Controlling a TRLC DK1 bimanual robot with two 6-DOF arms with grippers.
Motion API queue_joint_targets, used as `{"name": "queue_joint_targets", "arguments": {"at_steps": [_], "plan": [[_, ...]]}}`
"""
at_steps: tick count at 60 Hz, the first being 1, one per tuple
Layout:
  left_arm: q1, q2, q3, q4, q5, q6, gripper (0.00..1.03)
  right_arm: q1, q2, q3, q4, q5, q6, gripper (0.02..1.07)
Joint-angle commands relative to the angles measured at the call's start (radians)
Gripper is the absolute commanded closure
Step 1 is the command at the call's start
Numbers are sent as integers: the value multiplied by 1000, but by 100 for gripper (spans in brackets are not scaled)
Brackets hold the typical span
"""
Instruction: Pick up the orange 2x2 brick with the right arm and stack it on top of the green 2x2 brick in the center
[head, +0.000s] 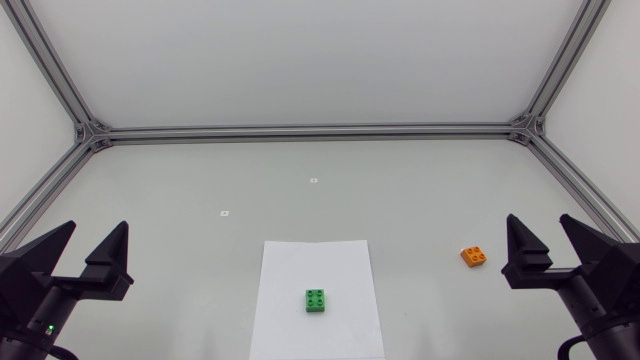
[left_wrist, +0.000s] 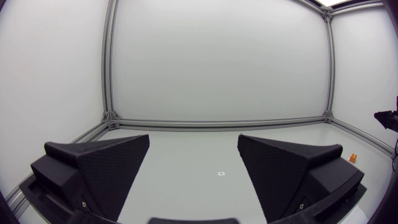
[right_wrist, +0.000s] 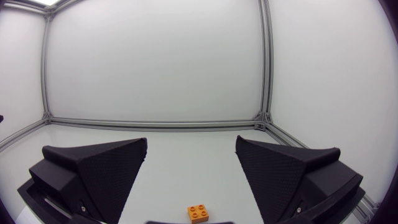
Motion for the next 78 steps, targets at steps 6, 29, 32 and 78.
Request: {"name": "queue_joint_targets", "arguments": {"at_steps": [6, 29, 32, 78], "plan": [[3, -8, -41, -14, 4, 13, 4, 2, -12, -25, 18, 0, 15, 6], [3, -8, -41, -14, 4, 13, 4, 3, 11, 54, 13, -8, -43, 6], [3, -8, -41, -15, 4, 13, 4, 3, 45, 85, 9, -8, -43, 6], [3, -8, -41, -15, 4, 13, 4, -52, 882, 719, -449, -112, -40, 6]]}}
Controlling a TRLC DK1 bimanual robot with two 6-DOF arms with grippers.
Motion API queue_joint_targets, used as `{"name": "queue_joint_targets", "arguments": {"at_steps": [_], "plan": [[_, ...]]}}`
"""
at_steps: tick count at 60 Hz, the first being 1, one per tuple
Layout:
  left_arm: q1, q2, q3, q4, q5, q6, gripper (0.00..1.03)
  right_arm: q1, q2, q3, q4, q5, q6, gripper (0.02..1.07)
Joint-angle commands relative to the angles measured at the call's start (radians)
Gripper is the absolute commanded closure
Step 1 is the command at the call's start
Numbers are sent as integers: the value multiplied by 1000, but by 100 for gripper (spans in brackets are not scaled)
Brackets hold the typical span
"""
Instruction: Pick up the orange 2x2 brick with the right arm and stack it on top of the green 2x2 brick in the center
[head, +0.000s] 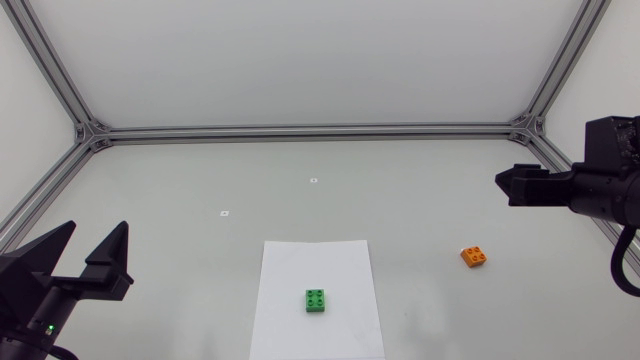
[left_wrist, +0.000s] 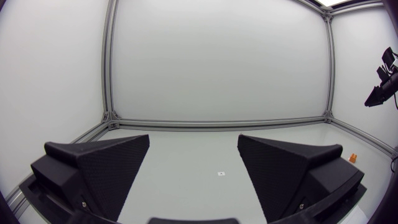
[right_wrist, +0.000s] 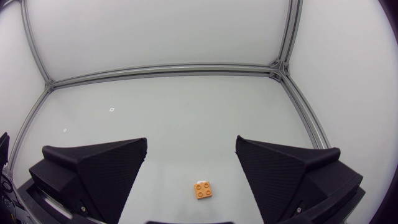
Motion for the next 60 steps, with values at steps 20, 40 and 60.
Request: {"name": "queue_joint_targets", "arguments": {"at_steps": [20, 40, 60], "plan": [[3, -8, -41, -15, 4, 13, 4, -23, 232, 214, -276, -10, -137, 7], [3, -8, -41, -15, 4, 13, 4, -54, 456, 306, -427, -4, -327, 7], [3, -8, -41, -13, 4, 13, 4, -19, 631, 283, -397, 66, -366, 7]]}}
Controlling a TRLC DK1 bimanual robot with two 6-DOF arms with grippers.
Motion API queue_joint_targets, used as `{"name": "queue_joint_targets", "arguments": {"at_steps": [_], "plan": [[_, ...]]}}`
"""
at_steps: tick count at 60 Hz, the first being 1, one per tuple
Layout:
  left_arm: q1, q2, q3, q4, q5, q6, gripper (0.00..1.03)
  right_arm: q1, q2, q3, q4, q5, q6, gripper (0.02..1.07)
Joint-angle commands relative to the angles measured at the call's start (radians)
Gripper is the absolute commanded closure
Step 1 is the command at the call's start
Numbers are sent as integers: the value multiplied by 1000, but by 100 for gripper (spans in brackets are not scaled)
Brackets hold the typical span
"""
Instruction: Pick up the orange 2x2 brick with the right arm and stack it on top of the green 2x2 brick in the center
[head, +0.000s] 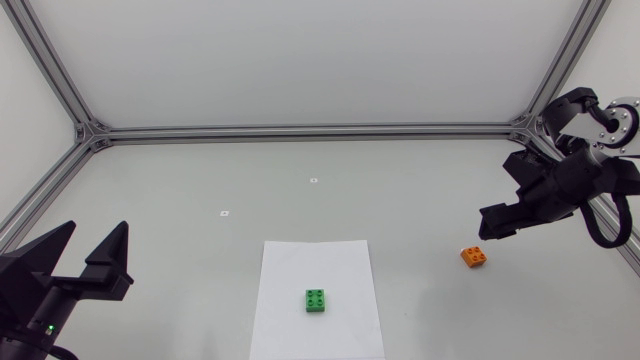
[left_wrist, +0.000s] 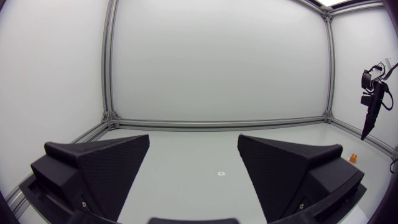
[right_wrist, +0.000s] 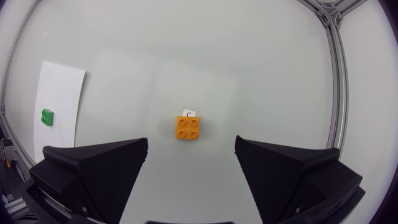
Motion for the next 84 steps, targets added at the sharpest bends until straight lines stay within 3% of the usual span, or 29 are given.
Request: {"name": "queue_joint_targets", "arguments": {"at_steps": [1, 13, 49, 57, 77, 84], "plan": [[3, -8, -41, -15, 4, 13, 4, 24, 45, -8, 14, 21, -8, 7], [3, -8, -41, -14, 4, 13, 4, 72, 146, -29, 83, 69, 0, 10], [3, -8, -41, -14, 4, 13, 4, 42, 299, -61, 149, 83, -19, 17], [3, -8, -41, -15, 4, 13, 4, 38, 301, -52, 150, 70, -20, 30], [3, -8, -41, -15, 4, 13, 4, 42, 318, -29, 141, 54, -9, 43], [3, -8, -41, -15, 4, 13, 4, 50, 318, -28, 140, 49, -2, 44]]}}
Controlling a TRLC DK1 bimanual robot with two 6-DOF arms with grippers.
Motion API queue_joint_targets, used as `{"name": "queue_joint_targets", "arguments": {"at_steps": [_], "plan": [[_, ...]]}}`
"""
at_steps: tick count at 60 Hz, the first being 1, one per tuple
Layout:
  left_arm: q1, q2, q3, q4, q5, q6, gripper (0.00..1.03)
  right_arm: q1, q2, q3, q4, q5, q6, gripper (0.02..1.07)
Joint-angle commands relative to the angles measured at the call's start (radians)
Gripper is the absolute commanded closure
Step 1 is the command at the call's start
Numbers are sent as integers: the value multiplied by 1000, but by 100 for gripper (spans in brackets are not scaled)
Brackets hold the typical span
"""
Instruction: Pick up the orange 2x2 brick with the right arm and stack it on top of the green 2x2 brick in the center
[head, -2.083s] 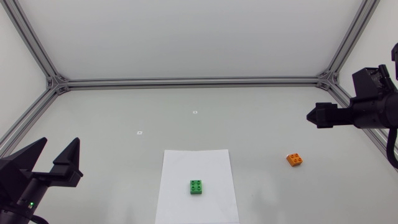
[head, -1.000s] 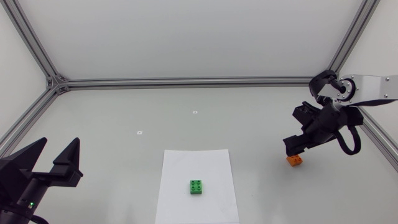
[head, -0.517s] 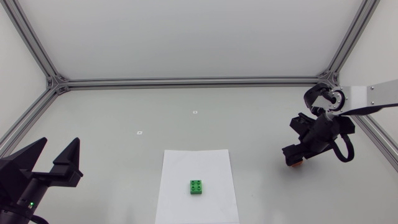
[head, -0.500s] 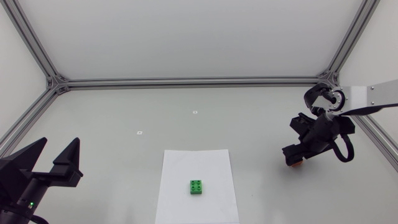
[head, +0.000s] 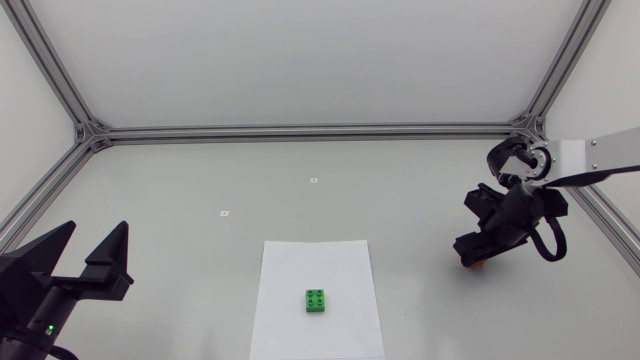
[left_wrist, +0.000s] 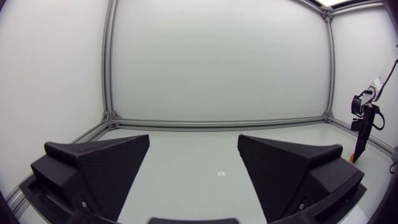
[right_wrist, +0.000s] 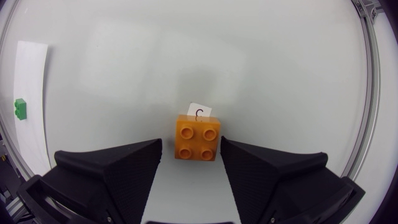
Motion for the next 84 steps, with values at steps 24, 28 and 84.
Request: {"name": "queue_joint_targets", "arguments": {"at_steps": [24, 28, 84], "plan": [[3, -8, -41, -15, 4, 13, 4, 2, 19, 34, -25, -16, 6, 57], [3, -8, -41, -15, 4, 13, 4, 2, 21, 32, -25, -16, 4, 57], [3, -8, -41, -15, 4, 13, 4, 57, -116, -3, -51, -17, -85, 83]]}}
